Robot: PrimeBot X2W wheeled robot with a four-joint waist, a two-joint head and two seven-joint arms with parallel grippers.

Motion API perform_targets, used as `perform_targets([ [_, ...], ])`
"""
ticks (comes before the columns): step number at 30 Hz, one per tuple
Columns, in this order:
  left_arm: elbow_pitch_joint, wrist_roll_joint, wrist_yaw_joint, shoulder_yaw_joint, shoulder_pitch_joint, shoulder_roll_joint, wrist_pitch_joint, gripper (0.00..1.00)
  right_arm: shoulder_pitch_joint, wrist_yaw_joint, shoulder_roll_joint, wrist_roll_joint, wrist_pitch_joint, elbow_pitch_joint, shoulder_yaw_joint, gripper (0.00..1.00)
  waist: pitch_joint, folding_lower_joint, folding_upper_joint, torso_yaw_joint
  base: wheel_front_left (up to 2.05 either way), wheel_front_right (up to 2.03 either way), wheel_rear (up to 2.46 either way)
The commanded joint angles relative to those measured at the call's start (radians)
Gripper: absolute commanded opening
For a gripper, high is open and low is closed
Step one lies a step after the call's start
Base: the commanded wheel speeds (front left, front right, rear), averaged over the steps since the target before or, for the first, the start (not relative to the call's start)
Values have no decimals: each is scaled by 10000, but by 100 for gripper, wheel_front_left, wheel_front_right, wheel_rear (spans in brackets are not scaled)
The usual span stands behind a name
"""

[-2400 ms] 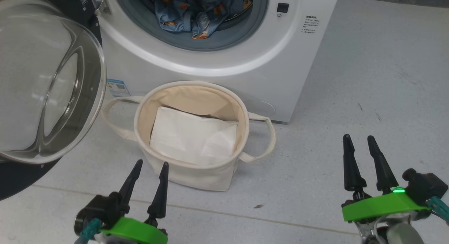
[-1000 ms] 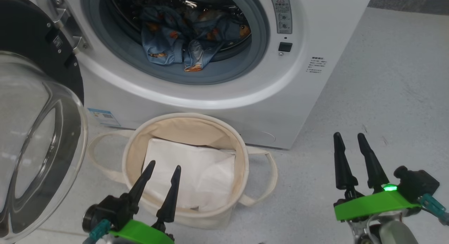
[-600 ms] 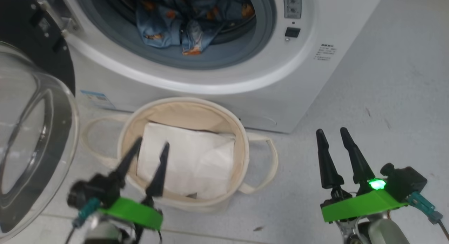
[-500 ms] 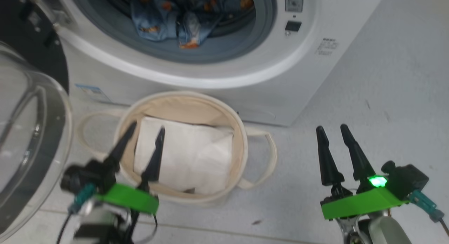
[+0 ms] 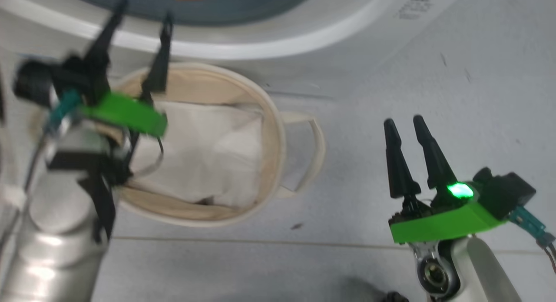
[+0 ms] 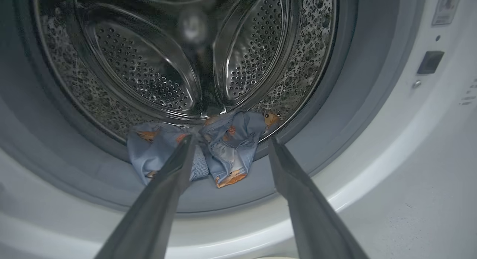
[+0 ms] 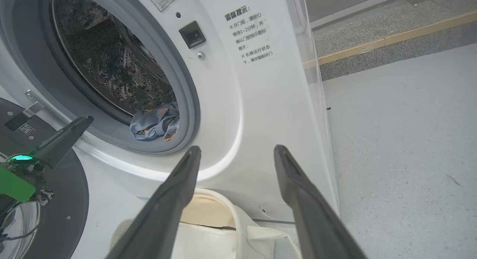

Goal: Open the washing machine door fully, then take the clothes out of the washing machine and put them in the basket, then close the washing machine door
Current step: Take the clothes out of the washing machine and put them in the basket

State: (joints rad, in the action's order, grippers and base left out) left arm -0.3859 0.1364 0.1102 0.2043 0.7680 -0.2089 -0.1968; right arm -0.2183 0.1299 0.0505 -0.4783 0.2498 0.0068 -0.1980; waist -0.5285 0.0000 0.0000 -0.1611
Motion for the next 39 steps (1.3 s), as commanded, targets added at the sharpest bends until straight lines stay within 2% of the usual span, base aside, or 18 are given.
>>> perform_targets([
  [1,149,-105,-135,-376,611,-386,304,100,-147,8,-3,-137,120,-377,-302,100,-613,0,0,-495,0,0,0],
  [5,-626,-574,-512,-357,1967,-760,1170,100,-338,8,-3,-464,120,-451,-753,100,-1032,0,0,-929,0,0,0],
  [12,-2098,-1768,-1367,15,3382,-1369,1887,100,-442,8,-3,-865,120,-576,-1306,100,-1575,0,0,-1437,0,0,0],
  [29,-4497,-3371,-2128,974,5540,-2441,2282,100,-347,8,-3,-1220,120,-761,-1829,100,-1981,0,0,-1925,0,0,0],
  [35,-5154,-3539,-2276,1206,5947,-2440,2364,100,-375,8,-3,-1134,120,-746,-1918,100,-2030,0,0,-1845,0,0,0],
  [36,-5237,-3520,-2251,1229,6007,-2413,2343,92,-395,8,-3,-1121,120,-751,-1926,100,-2048,0,0,-1829,0,0,0],
  [37,-5307,-3490,-2219,1249,6058,-2384,2294,0,-414,8,-3,-1112,120,-756,-1926,100,-2061,0,0,-1813,0,0,0],
  [39,-5432,-3420,-2161,1278,6132,-2328,2169,0,-448,8,-3,-1096,120,-761,-1909,100,-2074,0,0,-1778,0,0,0],
])
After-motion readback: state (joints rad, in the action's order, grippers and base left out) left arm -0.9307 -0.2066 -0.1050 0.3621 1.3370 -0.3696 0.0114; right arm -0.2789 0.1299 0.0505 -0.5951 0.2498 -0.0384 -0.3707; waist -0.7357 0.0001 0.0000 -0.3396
